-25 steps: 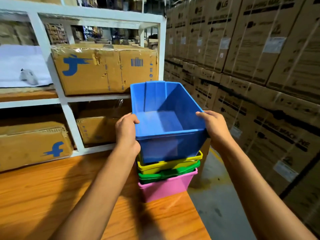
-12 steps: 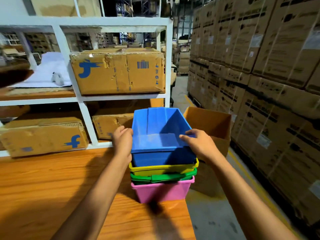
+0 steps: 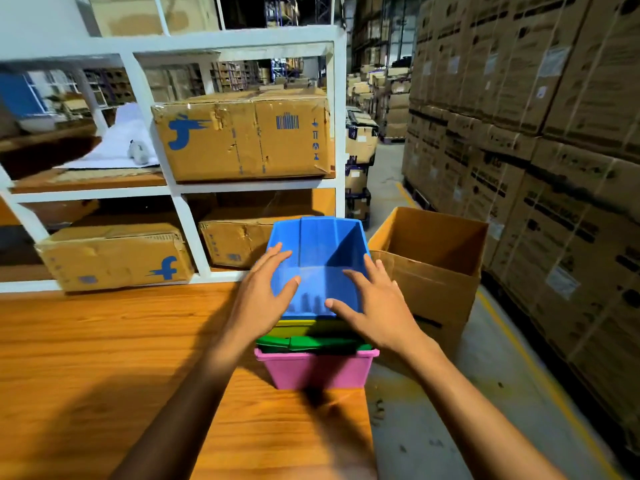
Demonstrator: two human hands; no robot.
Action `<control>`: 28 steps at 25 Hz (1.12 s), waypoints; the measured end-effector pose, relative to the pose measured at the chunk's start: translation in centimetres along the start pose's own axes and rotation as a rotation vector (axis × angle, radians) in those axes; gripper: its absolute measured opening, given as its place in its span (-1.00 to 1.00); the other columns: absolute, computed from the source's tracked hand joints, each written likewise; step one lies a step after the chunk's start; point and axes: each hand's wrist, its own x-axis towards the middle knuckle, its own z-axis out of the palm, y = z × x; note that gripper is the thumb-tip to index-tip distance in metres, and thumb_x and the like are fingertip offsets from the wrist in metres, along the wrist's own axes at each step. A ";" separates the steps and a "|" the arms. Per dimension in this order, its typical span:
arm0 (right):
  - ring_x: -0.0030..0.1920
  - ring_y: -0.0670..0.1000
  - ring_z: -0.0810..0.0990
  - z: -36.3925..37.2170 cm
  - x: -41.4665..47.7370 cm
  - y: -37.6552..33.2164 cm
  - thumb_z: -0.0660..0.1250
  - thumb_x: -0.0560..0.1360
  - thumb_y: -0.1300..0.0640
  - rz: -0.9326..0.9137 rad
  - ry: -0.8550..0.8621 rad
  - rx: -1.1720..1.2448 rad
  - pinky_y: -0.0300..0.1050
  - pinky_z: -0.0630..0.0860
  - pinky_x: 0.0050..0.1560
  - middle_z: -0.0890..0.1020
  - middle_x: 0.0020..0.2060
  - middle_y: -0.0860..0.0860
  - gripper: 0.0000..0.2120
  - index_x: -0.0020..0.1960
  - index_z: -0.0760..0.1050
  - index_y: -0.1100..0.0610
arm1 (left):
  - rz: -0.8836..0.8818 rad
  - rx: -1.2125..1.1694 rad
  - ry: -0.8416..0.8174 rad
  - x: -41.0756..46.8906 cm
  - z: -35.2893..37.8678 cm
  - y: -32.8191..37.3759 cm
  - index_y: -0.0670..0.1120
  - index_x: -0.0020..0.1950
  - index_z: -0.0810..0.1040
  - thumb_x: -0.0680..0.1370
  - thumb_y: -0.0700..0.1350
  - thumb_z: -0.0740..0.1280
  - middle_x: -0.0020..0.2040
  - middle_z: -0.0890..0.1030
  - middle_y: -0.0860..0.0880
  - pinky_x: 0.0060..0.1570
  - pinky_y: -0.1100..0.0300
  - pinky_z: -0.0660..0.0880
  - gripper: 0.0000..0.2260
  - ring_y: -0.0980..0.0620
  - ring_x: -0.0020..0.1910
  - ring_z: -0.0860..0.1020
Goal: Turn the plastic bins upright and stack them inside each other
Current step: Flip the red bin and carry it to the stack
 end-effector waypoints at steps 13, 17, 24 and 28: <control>0.45 -0.04 0.41 9.8 -9.4 -6.1 0.33 0.51 -0.13 -0.343 0.134 0.564 -0.20 0.30 0.44 0.46 0.43 0.07 -0.51 0.31 0.53 0.16 | -0.213 0.101 0.417 -17.7 -4.9 -2.9 -0.19 0.32 0.50 0.54 -0.07 0.27 0.37 0.50 -0.12 0.37 0.17 0.34 -0.62 0.02 0.37 0.43; 0.47 0.08 0.39 16.3 -11.6 -10.9 0.34 0.49 -0.14 -0.432 -0.051 0.540 -0.02 0.33 0.46 0.46 0.43 0.10 -0.47 0.33 0.51 0.17 | -0.461 0.096 0.484 -27.3 -7.3 -6.6 -0.14 0.32 0.50 0.53 -0.05 0.26 0.32 0.53 -0.06 0.33 0.12 0.39 -0.62 0.04 0.34 0.46; 0.50 -0.12 0.24 26.1 -16.5 -26.2 0.30 0.51 -0.24 -0.549 -0.468 0.466 -0.33 0.07 0.44 0.30 0.54 -0.03 -0.37 0.49 0.34 0.01 | -0.711 0.166 0.694 -41.7 -18.6 -14.4 -0.10 0.37 0.46 0.54 -0.04 0.30 0.35 0.51 -0.06 0.35 -0.10 0.39 -0.59 0.01 0.37 0.44; 0.42 -0.02 0.43 32.8 -18.8 -37.7 0.33 0.51 -0.18 -0.640 -0.449 0.541 -0.48 0.15 0.38 0.48 0.42 0.07 -0.42 0.41 0.45 0.13 | -0.752 0.210 0.819 -48.7 -28.4 -18.9 -0.10 0.36 0.44 0.53 0.02 0.28 0.36 0.50 -0.06 0.35 -0.15 0.38 -0.57 0.01 0.39 0.43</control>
